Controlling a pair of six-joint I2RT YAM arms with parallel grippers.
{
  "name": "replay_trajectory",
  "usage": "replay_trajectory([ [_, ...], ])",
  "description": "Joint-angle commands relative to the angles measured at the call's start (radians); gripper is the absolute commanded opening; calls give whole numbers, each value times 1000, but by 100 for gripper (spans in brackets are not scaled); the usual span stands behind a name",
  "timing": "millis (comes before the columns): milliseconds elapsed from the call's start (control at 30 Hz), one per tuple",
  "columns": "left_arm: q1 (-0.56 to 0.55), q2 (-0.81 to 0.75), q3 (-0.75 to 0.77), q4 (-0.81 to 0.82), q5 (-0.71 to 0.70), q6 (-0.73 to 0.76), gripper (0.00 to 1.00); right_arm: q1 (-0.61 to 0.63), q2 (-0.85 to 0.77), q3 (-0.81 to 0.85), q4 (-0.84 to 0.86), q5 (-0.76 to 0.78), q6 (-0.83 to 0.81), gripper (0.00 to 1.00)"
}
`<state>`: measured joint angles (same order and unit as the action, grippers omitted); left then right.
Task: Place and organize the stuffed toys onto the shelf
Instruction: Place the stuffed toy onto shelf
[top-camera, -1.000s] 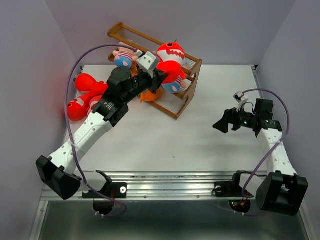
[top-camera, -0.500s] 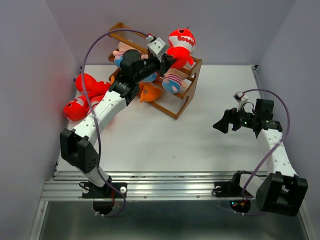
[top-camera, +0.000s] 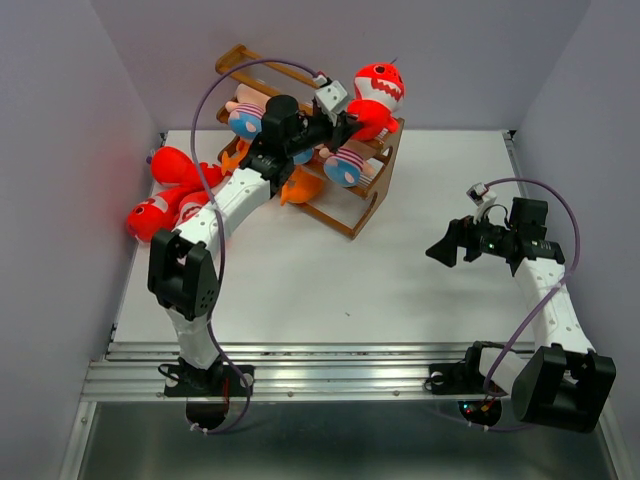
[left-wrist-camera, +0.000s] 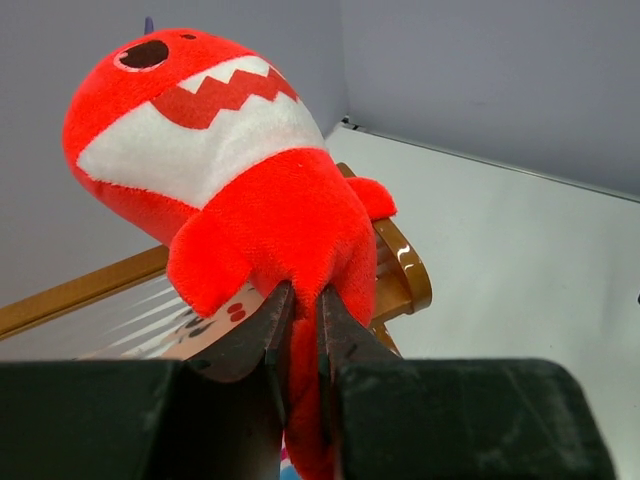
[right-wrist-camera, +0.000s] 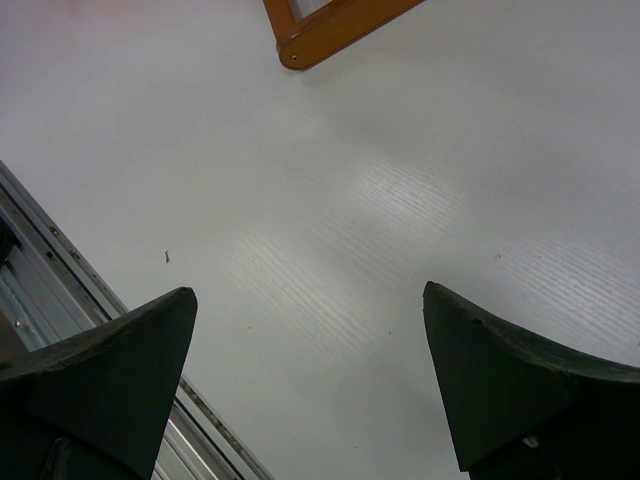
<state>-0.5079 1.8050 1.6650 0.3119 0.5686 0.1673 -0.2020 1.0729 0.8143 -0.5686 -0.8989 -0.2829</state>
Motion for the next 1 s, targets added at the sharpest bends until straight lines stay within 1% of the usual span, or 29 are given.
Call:
replay_trajectory([
  [0, 20, -62, -25, 67, 24, 28, 0, -5, -21, -6, 29, -26, -15, 100],
  [133, 31, -67, -36, 69, 30, 5, 0, -5, -22, -6, 30, -21, -13, 100],
  [500, 32, -91, -70, 67, 56, 0, 1, -5, -16, -4, 30, -20, -13, 100],
  [667, 32, -93, -68, 66, 71, -11, 4, -5, -16, -4, 30, -20, -13, 100],
  [833, 37, -104, -60, 59, 91, -3, 4, -5, -14, -4, 30, -18, -13, 100],
  [967, 42, -95, -34, 18, 117, 8, 4, -5, -13, -4, 29, -18, -15, 100],
])
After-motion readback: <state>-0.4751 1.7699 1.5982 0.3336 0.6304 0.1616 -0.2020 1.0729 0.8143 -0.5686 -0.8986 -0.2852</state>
